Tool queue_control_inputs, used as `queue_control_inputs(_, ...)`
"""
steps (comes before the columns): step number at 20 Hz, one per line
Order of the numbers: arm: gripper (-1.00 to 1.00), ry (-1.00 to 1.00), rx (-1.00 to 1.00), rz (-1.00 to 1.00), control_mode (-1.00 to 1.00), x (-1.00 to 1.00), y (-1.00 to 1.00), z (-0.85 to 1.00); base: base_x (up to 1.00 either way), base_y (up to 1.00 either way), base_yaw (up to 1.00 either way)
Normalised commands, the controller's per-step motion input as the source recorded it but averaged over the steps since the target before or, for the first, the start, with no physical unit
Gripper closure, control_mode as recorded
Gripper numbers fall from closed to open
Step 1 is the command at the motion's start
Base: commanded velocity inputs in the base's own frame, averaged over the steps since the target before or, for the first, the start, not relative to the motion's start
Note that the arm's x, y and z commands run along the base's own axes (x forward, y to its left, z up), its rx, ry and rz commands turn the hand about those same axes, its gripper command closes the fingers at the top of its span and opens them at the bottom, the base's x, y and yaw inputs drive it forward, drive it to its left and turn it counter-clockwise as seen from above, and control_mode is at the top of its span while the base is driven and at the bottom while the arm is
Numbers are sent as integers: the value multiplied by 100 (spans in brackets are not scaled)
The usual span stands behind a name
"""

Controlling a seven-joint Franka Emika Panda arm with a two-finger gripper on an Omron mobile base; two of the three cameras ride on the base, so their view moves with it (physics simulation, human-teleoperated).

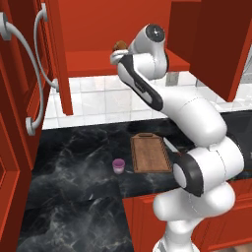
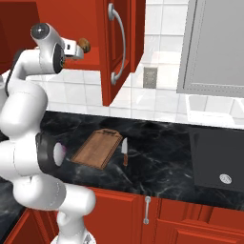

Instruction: Pick the bread, place it on the cutting board, pick the jam, place it on the counter, and close the cabinet.

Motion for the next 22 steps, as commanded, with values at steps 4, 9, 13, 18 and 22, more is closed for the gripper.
queue_control_inputs(4, -100, 0, 0, 0, -100, 41, -2, 0, 0, 0, 0)
queue_control_inputs(9, -100, 0, 0, 0, -100, 39, -10, 0, 0, 0, 0)
queue_control_inputs(13, -100, 0, 0, 0, -100, 39, -6, 3, 0, 0, 0)
queue_control_inputs(18, -100, 0, 0, -1, -100, 36, 0, 0, 0, 0, 0)
queue_control_inputs(22, -100, 0, 0, 0, -100, 33, 0, 0, 0, 0, 0)
